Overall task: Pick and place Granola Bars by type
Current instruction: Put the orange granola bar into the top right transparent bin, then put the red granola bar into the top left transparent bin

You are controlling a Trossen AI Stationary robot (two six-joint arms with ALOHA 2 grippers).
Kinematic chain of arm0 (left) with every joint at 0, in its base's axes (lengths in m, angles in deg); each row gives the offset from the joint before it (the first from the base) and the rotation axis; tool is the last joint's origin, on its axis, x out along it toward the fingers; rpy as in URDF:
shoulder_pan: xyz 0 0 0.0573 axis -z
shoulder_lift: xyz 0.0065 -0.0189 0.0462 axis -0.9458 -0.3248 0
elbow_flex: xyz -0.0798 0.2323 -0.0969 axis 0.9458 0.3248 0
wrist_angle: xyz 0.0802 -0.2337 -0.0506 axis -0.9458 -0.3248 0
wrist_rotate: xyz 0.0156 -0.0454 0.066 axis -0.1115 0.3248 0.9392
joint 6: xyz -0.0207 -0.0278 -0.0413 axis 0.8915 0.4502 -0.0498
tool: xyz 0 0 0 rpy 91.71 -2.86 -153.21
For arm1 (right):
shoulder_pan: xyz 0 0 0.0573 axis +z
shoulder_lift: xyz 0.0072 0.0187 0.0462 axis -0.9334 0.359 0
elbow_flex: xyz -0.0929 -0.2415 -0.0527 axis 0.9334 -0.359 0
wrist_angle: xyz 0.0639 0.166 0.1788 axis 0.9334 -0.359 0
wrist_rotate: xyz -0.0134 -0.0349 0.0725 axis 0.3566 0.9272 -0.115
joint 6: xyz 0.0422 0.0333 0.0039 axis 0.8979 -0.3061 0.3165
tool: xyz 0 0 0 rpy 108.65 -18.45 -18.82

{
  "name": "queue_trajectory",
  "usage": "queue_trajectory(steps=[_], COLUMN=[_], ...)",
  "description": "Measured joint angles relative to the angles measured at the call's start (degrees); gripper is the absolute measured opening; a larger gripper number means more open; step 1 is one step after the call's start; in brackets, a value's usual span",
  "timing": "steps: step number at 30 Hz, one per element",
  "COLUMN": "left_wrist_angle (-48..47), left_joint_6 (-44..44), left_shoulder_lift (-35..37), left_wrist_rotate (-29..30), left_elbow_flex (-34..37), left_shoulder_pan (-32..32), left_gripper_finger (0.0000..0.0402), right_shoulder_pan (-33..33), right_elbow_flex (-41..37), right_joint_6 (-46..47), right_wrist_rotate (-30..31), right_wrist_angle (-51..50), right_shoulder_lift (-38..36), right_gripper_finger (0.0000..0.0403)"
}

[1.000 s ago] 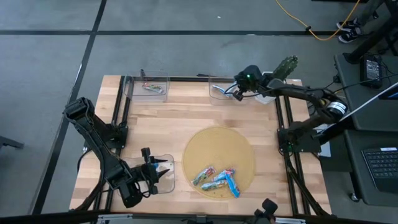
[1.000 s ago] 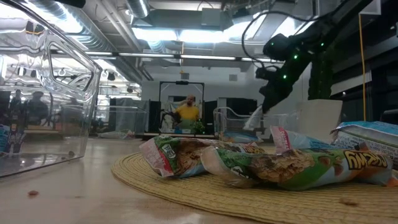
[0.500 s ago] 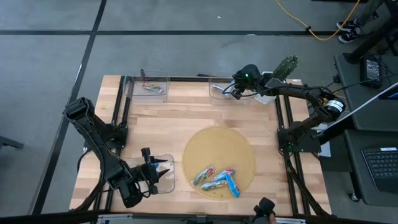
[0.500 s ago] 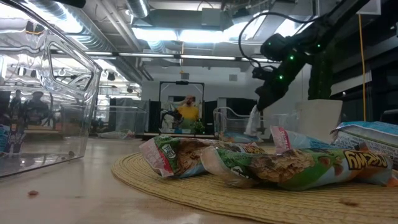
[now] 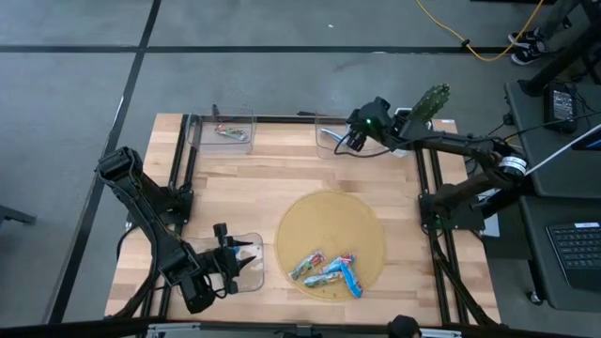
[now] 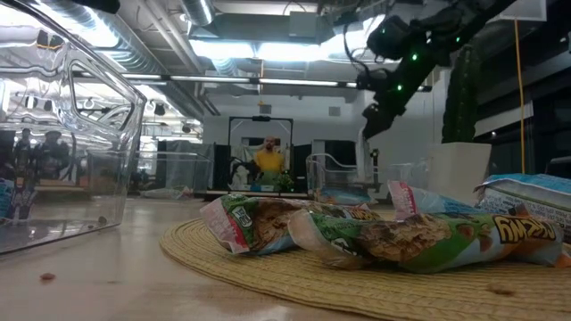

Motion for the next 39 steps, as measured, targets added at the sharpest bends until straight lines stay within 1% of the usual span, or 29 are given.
queue_trajectory(steps=[4, 7, 11, 15, 18, 21, 24, 32, 35, 39], left_wrist_angle=[0.0, 0.1, 0.0, 0.0, 0.0, 0.0, 0.0, 1.6, 2.3, 2.9], left_joint_6=[0.1, 0.6, 0.7, 0.4, 0.2, 0.0, 0.0, -0.1, -0.3, -1.7], left_shoulder_lift=[0.0, -0.2, -1.5, -3.2, -4.1, -4.3, -4.3, -4.3, -4.3, -4.3], left_wrist_rotate=[0.0, 0.0, -0.3, -0.5, -0.5, -0.5, 0.2, 0.9, 1.8, 2.2], left_elbow_flex=[0.0, 0.0, 0.0, 0.0, 0.0, 0.0, 0.0, 0.0, 0.0, 0.0], left_shoulder_pan=[0.0, 0.0, 0.0, 0.0, 0.0, 0.0, 0.0, 0.0, 0.0, 0.0], left_gripper_finger=[0.0171, 0.0171, 0.0171, 0.0171, 0.0171, 0.0171, 0.0171, 0.0171, 0.0171, 0.0171], right_shoulder_pan=[0.4, -1.3, -3.3, -3.8, -3.2, -0.6, 3.2, 16.1, 19.6, 22.6], right_elbow_flex=[0.8, 1.6, 1.9, 1.9, 1.9, 1.9, 1.9, 1.9, 1.9, 1.9], right_joint_6=[-0.1, -0.6, 0.3, 1.8, 1.7, 1.0, 0.1, -1.3, -1.5, -1.5], right_wrist_rotate=[-0.7, -1.2, -4.9, -5.9, -11.0, -16.7, -20.3, -20.9, -20.9, -20.9], right_wrist_angle=[-0.3, -2.7, -6.2, -7.9, -8.2, -7.7, -7.7, -6.7, -4.3, -1.7], right_shoulder_lift=[-1.6, -1.5, -1.5, -1.5, -1.7, -1.8, -1.9, -1.9, -1.9, -1.9], right_gripper_finger=[0.0269, 0.0269, 0.0270, 0.0283, 0.0290, 0.0291, 0.0291, 0.0291, 0.0291, 0.0291])
